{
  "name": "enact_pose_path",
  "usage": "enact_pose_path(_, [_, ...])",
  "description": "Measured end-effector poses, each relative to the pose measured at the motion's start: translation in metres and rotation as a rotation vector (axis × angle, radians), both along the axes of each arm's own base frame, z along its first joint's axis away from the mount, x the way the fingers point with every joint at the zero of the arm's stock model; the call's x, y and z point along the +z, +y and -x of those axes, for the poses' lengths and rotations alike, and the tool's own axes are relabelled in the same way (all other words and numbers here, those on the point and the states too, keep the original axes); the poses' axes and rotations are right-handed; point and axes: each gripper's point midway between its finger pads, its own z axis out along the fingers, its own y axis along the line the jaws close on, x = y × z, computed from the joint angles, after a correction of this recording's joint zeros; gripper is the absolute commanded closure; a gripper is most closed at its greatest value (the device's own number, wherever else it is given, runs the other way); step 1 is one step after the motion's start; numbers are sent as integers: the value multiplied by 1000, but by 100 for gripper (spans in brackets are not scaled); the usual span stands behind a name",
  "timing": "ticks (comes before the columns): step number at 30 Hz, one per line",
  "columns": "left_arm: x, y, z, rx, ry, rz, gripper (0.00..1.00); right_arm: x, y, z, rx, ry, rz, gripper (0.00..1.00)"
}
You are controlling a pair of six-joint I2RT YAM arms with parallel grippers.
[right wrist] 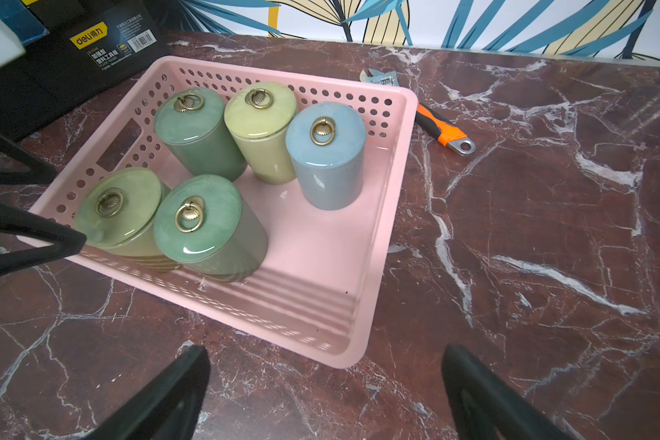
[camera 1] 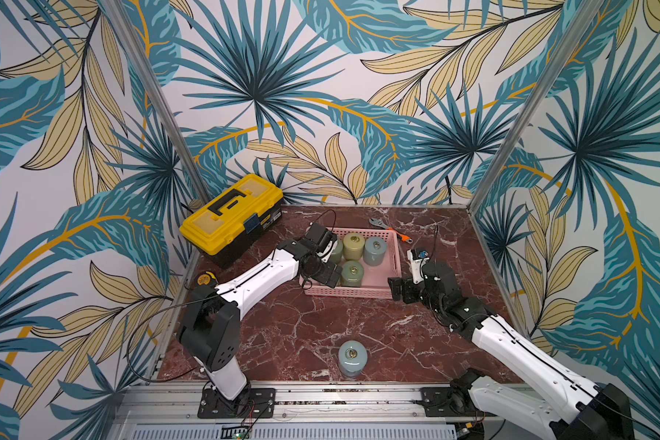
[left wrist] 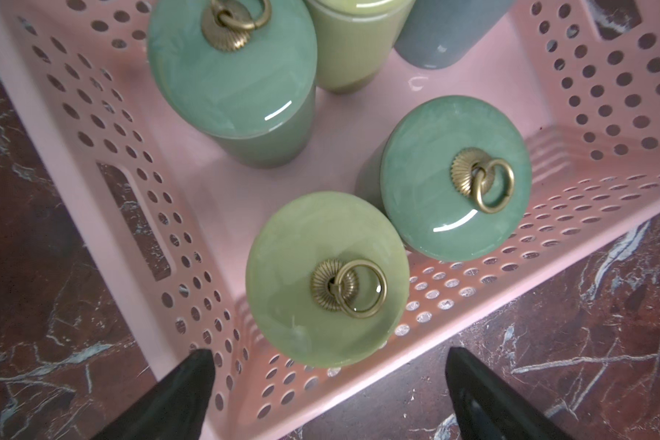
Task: Take the tea canister out of the basket
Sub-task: Pick up the tea canister from the basket.
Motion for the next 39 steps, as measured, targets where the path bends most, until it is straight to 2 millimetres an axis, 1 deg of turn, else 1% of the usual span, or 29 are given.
enact_pose_path(4, [-8,-3,-5,-11,22,-20,0,0,0,0,0,0,0,1])
enact_pose_path(12, [-17,-10,-13,-25,41,-39,0,-1,0,0,0,1,1,1])
enact_pose_path(19, [-28,-14,-14,-31,63,-55,0,-2,0,0,0,5,2,1])
enact_pose_path(26, [-41,-12,-14,-28,78,-93,0,-2,0,0,0,6,3,1])
enact_pose_path(39, [-50,-11,-19,-25,76,-125,9,-5,1,-1,0,15,7,1])
